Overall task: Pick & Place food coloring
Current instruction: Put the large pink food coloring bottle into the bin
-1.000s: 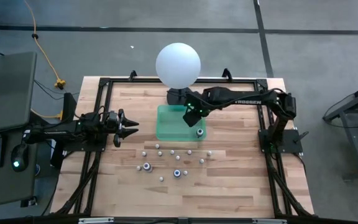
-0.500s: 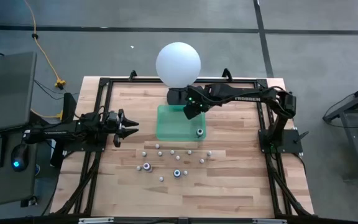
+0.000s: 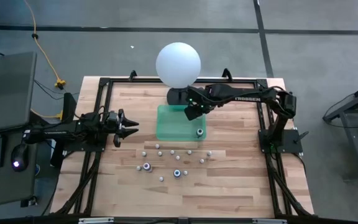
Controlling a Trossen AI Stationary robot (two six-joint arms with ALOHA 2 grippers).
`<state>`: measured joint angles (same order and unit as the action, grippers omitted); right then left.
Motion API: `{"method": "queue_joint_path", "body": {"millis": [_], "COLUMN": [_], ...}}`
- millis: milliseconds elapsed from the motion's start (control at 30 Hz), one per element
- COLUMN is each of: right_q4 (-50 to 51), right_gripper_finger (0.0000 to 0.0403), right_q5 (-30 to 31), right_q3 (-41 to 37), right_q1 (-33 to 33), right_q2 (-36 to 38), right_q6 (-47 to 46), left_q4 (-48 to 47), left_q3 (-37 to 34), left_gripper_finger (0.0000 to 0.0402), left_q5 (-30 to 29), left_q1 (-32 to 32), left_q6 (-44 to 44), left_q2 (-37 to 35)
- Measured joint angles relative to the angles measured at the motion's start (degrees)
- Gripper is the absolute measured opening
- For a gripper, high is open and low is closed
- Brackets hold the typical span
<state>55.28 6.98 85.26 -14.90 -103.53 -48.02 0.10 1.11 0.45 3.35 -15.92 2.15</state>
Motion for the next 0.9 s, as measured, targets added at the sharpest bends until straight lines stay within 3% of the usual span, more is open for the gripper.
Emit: {"method": "queue_joint_path", "body": {"millis": [900], "right_q4": [0.16], "right_gripper_finger": [0.0119], "right_q5": [-0.01], "right_q3": [-0.03], "right_q1": [4.24], "right_q2": [0.00], "right_q6": [-3.22], "left_q4": [0.00], "left_q3": [-0.01], "left_gripper_finger": [0.0147], "left_q5": [0.00], "left_q1": [0.00], "left_q6": [0.00], "left_q2": [0.00]}}
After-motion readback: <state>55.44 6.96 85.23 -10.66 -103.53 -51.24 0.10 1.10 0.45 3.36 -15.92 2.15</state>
